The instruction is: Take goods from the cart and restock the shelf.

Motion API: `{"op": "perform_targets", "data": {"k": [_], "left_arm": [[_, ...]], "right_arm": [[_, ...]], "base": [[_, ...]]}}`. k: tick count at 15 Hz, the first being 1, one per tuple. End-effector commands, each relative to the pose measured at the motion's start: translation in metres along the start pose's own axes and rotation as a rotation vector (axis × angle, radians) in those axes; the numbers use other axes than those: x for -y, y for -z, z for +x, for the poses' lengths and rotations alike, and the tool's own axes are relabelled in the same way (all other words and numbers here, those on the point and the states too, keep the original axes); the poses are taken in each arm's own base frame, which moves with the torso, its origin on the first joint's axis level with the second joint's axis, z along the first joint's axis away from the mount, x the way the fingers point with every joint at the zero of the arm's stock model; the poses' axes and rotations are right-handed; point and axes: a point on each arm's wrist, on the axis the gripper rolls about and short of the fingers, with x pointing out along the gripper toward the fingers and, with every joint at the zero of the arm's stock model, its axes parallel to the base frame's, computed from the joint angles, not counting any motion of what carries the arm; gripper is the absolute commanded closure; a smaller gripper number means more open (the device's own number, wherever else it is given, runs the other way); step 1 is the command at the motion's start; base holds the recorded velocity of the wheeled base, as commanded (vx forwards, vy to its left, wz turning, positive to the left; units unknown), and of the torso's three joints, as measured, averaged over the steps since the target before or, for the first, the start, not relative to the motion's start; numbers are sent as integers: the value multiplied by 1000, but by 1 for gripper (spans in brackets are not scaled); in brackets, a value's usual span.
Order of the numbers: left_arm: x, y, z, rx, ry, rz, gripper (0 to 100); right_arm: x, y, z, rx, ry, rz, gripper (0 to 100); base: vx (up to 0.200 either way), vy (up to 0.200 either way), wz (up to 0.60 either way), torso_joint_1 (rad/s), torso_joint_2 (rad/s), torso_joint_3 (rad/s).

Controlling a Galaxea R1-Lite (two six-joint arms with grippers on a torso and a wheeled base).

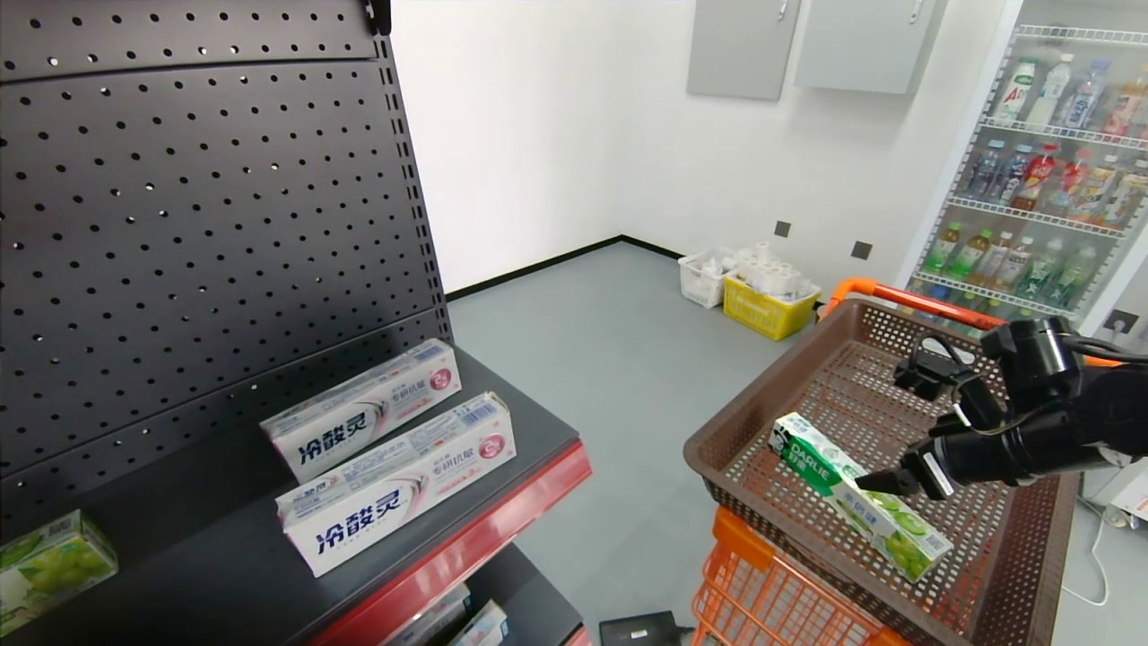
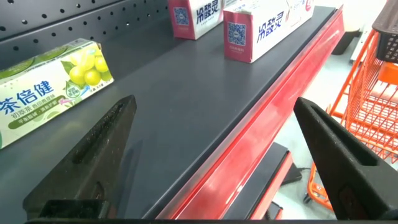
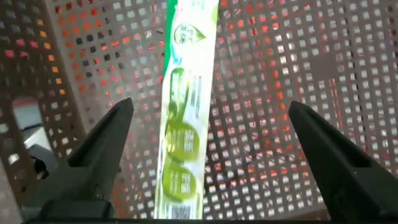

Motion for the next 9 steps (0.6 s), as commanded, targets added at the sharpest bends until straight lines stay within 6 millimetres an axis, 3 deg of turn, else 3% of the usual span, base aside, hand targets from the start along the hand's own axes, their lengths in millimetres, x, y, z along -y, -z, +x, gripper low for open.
{"op": "perform_targets", "data": {"k": [1,9], "left_arm": [[0,0,0,-1,0,0,0],[0,0,0,-1,0,0,0]], "right_arm": [[3,-2,24,-28,-22,-11,0],[2,-10,65,-66,-43,-28,0]], "base": [[0,0,0,0,0,0],[0,0,0,0,0,0]]}}
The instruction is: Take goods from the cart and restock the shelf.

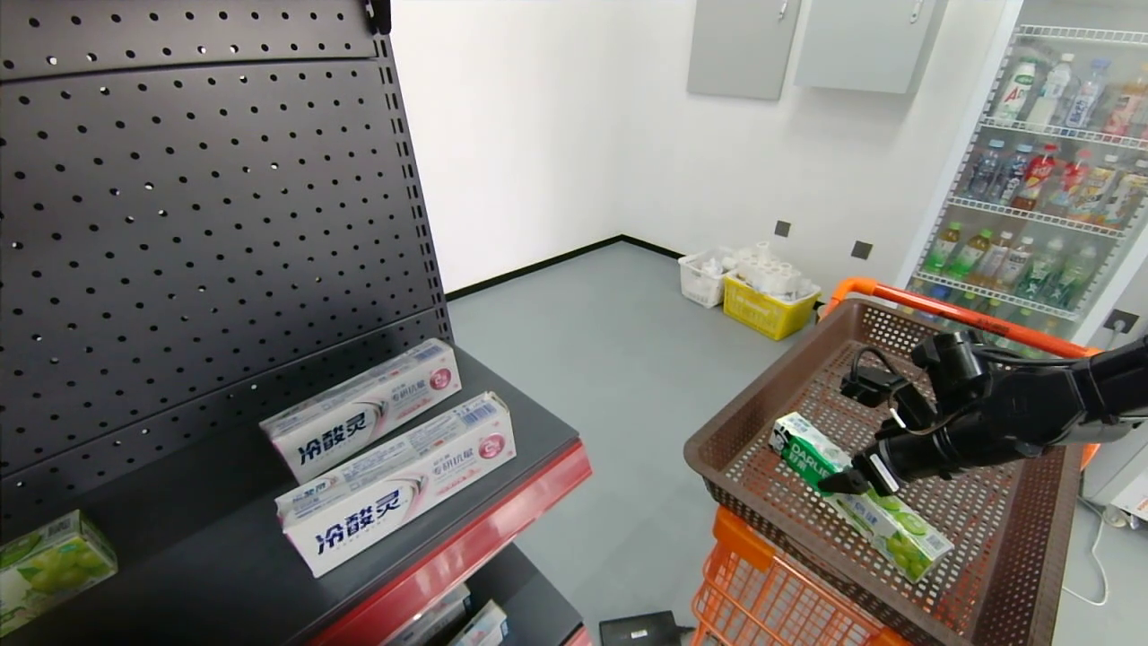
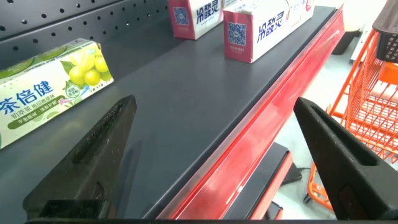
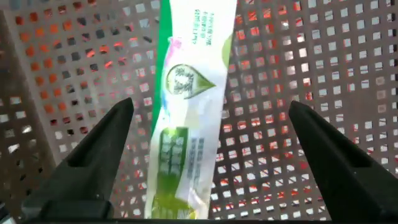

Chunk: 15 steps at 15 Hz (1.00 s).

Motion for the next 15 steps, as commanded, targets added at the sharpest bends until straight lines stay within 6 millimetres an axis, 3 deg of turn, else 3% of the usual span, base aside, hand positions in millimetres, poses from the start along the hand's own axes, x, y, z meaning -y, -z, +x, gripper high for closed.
{"op": "perform_targets", "data": {"k": [1,7,11,12,15], "left_arm": [[0,0,0,-1,-1,0,0],[0,0,0,-1,-1,0,0],[0,0,0,-1,-1,0,0],[0,0,0,-1,0,0,0],[0,0,0,-1,0,0,0]], "right_arm": [[0,-1,12,-19,3,-2,0],[-7,-16,20,-5,21,-3,0],[-9,-7,20,-35,10,40,0],[-10,-6,20,-35,10,56,100],[-13,-8,16,-28,11,91,100]], "base": [[0,0,0,0,0,0],[0,0,0,0,0,0],[0,0,0,0,0,0],[0,0,0,0,0,0],[0,0,0,0,0,0]]}}
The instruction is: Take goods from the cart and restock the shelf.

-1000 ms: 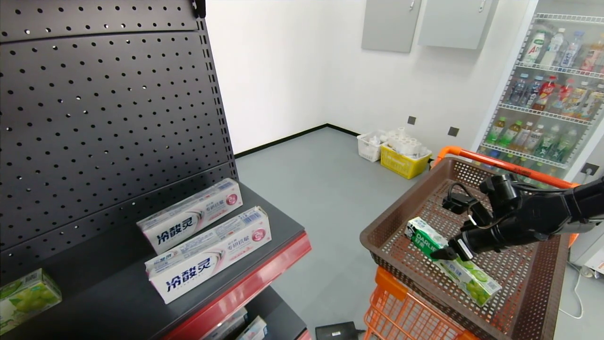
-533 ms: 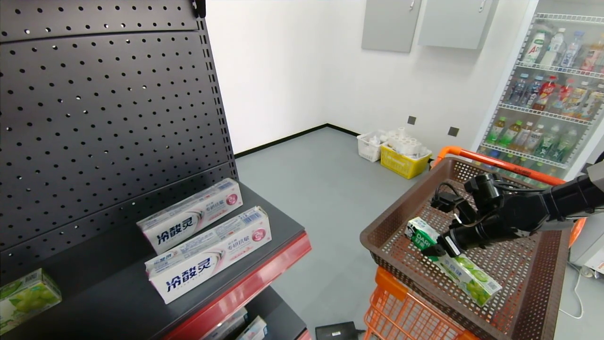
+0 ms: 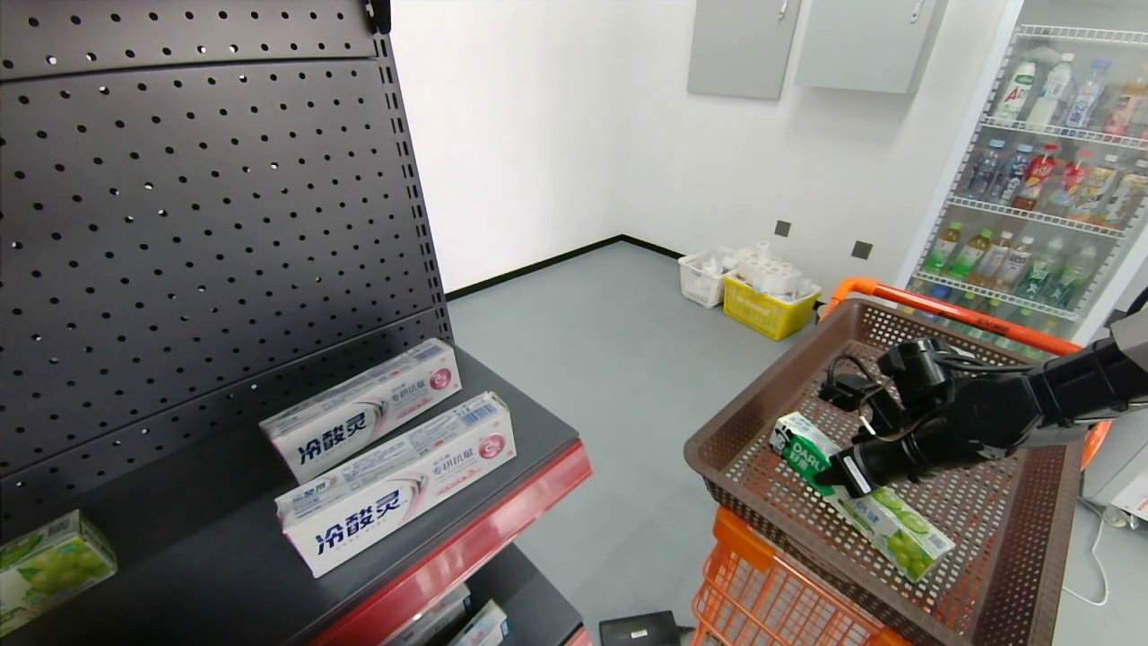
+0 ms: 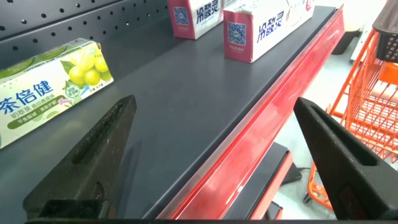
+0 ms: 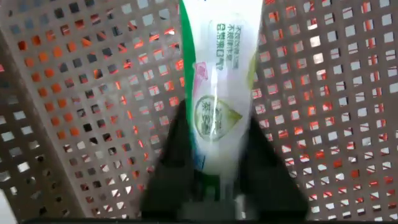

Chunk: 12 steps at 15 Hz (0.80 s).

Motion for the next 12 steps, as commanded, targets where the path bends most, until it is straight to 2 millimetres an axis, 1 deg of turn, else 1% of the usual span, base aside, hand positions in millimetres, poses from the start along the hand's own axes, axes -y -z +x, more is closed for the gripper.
{"op": "perform_targets", "data": {"k": [1,4,7,9,11,12], "left_arm": [[0,0,0,-1,-2,0,0],[0,0,0,-1,0,0,0],[0,0,0,-1,-2,0,0],[0,0,0,-1,0,0,0],[0,0,0,-1,-2,0,0],[0,0,0,-1,-2,0,0]], "right_arm": [[-2,-2,-8,16,4,-4,100],[-4,-1,-13,19,4,-5,100],[0,-18,-41,106,41,-17,100],[3,-21,-60,146,65,-13,100],[3,-21,-74,167,77,-11,100],[4,-23,-86,191,90,-7,100]], "base": [[0,0,0,0,0,0],[0,0,0,0,0,0],[0,0,0,0,0,0],[0,0,0,0,0,0],[0,0,0,0,0,0],[0,0,0,0,0,0]]}}
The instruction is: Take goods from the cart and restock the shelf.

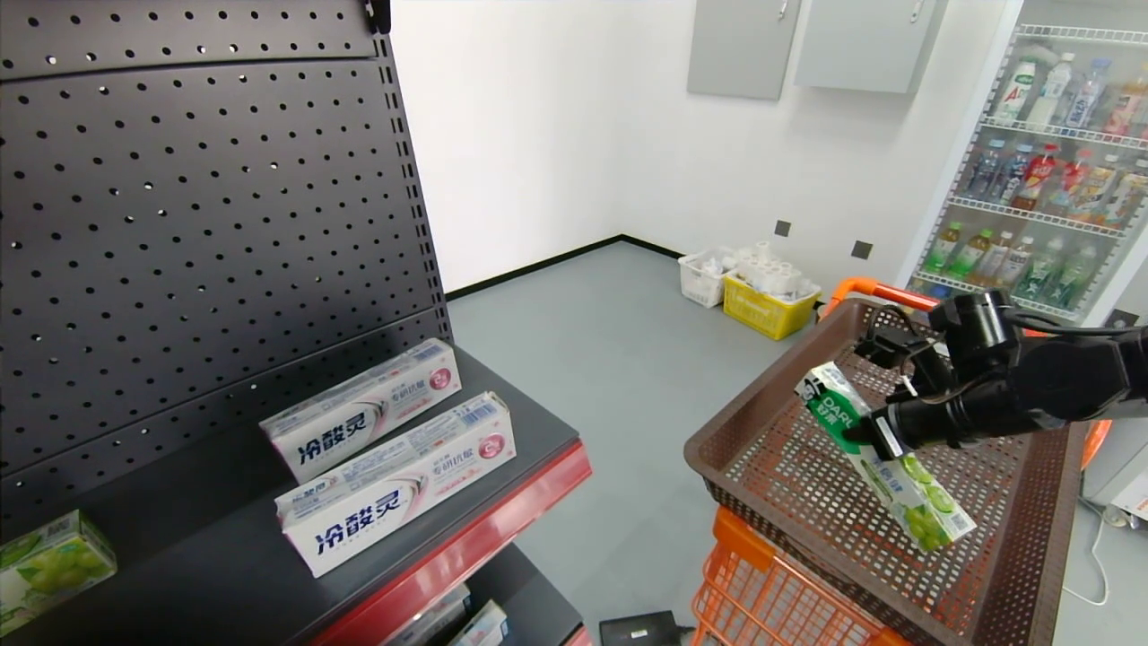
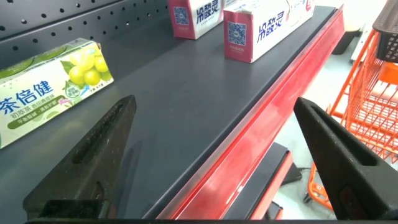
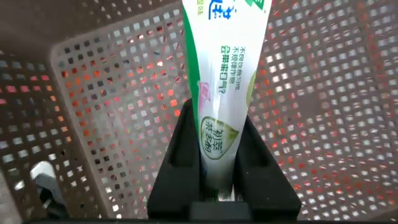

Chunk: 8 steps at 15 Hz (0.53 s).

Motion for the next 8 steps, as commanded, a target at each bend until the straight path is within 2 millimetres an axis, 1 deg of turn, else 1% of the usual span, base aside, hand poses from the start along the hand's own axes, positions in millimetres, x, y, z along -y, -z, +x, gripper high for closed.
{"op": "perform_targets", "data": {"k": [1,8], "left_arm": [[0,0,0,-1,1,0,0],[0,0,0,-1,-1,0,0]], "right_arm": [[2,-9,-27,67,30,-2,100],[-2,-23,-77,200,71,13,100]], "base": [[0,0,0,0,0,0],[0,0,0,0,0,0]]}}
